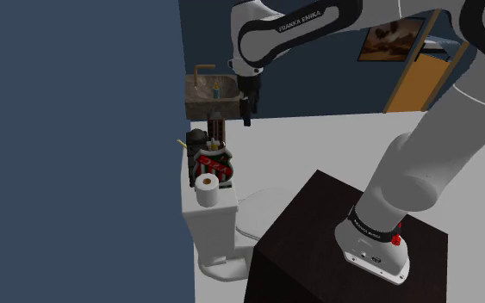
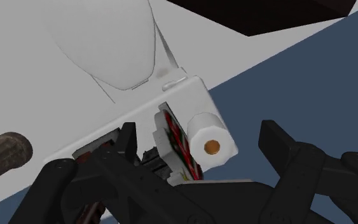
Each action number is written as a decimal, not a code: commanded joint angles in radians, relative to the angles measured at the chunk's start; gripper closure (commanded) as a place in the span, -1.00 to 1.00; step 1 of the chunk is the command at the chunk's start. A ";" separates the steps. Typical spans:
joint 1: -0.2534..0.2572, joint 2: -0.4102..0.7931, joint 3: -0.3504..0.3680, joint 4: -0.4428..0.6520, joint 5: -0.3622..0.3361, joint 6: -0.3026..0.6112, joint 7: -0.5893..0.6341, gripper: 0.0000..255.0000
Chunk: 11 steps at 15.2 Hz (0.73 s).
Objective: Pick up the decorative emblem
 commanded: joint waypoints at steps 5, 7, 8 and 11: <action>0.022 0.237 0.027 0.156 -0.099 0.067 -0.042 -1.00; 0.032 0.315 0.034 0.212 -0.136 0.082 -0.051 -1.00; 0.038 0.353 0.037 0.241 -0.154 0.088 -0.056 -1.00; 0.058 0.469 0.043 0.335 -0.210 0.101 -0.070 -1.00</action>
